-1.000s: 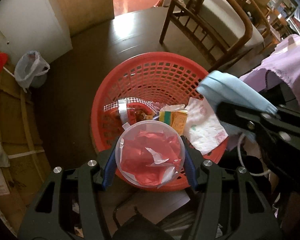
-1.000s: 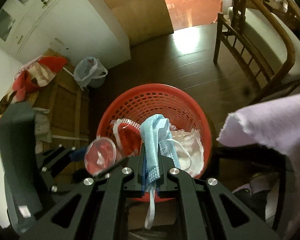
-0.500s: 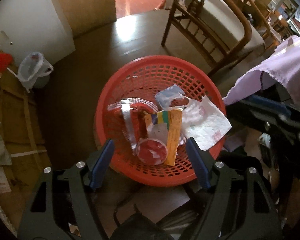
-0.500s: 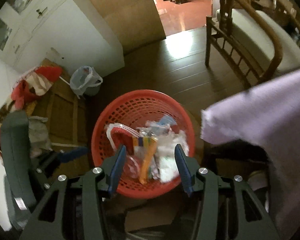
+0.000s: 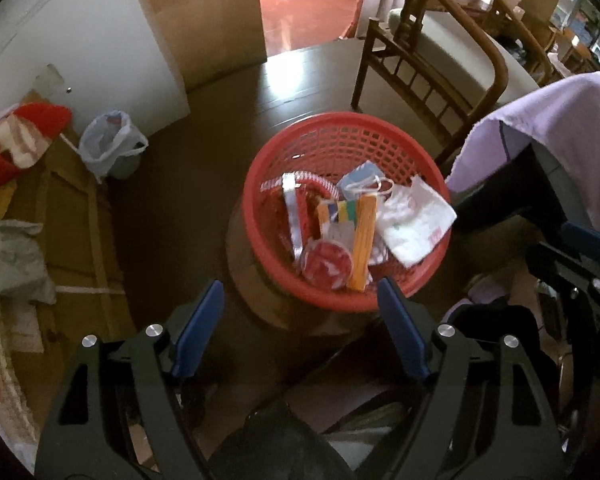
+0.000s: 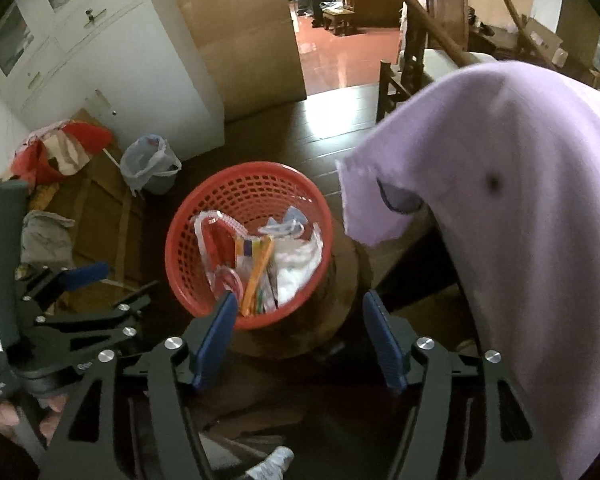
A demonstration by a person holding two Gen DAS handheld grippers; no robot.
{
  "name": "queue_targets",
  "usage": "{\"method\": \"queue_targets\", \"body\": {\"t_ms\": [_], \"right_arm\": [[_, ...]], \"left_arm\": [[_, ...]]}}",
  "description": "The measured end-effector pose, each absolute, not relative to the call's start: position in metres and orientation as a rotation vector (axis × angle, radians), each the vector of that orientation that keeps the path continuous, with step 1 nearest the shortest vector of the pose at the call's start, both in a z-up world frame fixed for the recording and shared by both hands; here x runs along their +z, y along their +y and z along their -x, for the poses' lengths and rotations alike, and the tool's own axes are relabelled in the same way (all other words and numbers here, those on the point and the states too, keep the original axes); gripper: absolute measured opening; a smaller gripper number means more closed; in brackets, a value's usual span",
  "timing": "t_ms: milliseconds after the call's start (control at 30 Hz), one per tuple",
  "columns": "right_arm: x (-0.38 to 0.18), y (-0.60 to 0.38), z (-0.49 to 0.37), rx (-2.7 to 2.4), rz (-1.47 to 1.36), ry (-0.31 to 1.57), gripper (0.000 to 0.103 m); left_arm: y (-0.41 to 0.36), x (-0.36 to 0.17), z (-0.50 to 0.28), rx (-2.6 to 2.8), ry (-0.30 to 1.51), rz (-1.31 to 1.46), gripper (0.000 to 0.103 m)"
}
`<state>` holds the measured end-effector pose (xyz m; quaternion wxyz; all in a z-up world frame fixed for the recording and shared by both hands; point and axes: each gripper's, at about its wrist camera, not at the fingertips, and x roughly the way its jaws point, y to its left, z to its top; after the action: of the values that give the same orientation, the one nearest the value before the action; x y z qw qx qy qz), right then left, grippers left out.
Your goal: Collect trash
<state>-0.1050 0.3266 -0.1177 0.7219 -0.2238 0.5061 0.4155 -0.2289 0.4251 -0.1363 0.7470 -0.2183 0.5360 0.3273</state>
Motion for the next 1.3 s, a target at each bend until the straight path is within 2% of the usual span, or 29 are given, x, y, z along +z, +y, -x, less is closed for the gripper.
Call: {"method": "queue_targets", "body": {"t_ms": [100, 167, 267, 1300], "right_arm": [[-0.116, 0.313, 0.113, 0.901, 0.489, 1.102, 0.07], [-0.116, 0.306, 0.118, 0.894, 0.485, 1.09, 0.079], [-0.117, 0.297, 0.126, 0.879, 0.486, 1.064, 0.087], [-0.119, 0.259, 0.143, 0.815, 0.437, 1.098, 0.092]], "left_arm": [[0.418, -0.131, 0.239, 0.738, 1.168, 0.482, 0.078], [0.413, -0.128, 0.244, 0.749, 1.166, 0.484, 0.078], [0.406, -0.122, 0.25, 0.767, 1.161, 0.481, 0.08], [0.375, -0.104, 0.268, 0.799, 1.119, 0.47, 0.084]]}}
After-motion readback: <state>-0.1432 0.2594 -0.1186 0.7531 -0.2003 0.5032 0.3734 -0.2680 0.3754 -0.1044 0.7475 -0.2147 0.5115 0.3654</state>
